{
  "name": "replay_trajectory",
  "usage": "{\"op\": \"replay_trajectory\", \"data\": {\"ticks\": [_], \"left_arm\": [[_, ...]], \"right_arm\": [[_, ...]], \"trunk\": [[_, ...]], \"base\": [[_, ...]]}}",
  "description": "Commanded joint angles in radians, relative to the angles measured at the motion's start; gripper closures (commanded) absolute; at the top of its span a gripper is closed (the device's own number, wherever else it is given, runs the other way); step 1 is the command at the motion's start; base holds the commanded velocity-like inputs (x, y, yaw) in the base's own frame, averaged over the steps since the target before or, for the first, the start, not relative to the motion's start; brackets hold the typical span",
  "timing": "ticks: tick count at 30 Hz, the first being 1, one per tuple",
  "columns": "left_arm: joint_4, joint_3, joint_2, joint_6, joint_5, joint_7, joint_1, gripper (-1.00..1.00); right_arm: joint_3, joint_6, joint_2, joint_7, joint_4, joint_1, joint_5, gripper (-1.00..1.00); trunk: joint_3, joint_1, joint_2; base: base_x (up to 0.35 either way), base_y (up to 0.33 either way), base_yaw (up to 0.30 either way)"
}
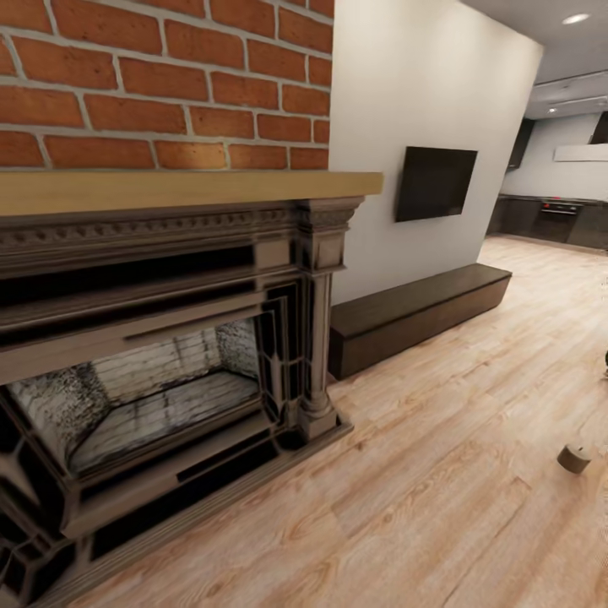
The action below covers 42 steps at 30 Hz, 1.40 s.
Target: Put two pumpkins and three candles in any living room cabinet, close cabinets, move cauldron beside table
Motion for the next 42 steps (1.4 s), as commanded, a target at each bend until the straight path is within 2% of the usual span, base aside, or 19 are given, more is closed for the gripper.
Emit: {"op": "replay_trajectory", "data": {"ticks": [1, 11, 35, 42], "left_arm": [[0.001, -0.008, 0.0, -0.004, 0.007, 0.0, 0.0, -1.0], [0.001, -0.008, 0.0, -0.004, 0.007, 0.0, -0.001, -1.0], [0.001, -0.009, 0.0, -0.004, 0.004, 0.0, -0.001, -1.0], [0.001, -0.009, 0.0, -0.004, 0.004, 0.0, -0.001, -1.0]], "right_arm": [[0.008, -0.005, 0.0, -0.001, 0.004, -0.002, -0.007, -1.0], [0.008, -0.005, -0.001, -0.001, 0.004, -0.001, -0.007, -1.0], [0.008, -0.005, -0.001, -0.001, 0.004, -0.001, -0.007, -1.0], [0.008, -0.005, 0.0, -0.001, 0.004, -0.001, -0.007, -1.0]], "trunk": [[-0.001, 0.001, 0.0], [-0.001, 0.001, 0.0], [-0.001, 0.001, 0.0], [-0.001, 0.001, 0.0]], "base": [[0.334, 0.0, -0.25], [0.277, 0.0, -0.286], [0.012, 0.0, -0.299], [0.194, 0.0, -0.297]]}}
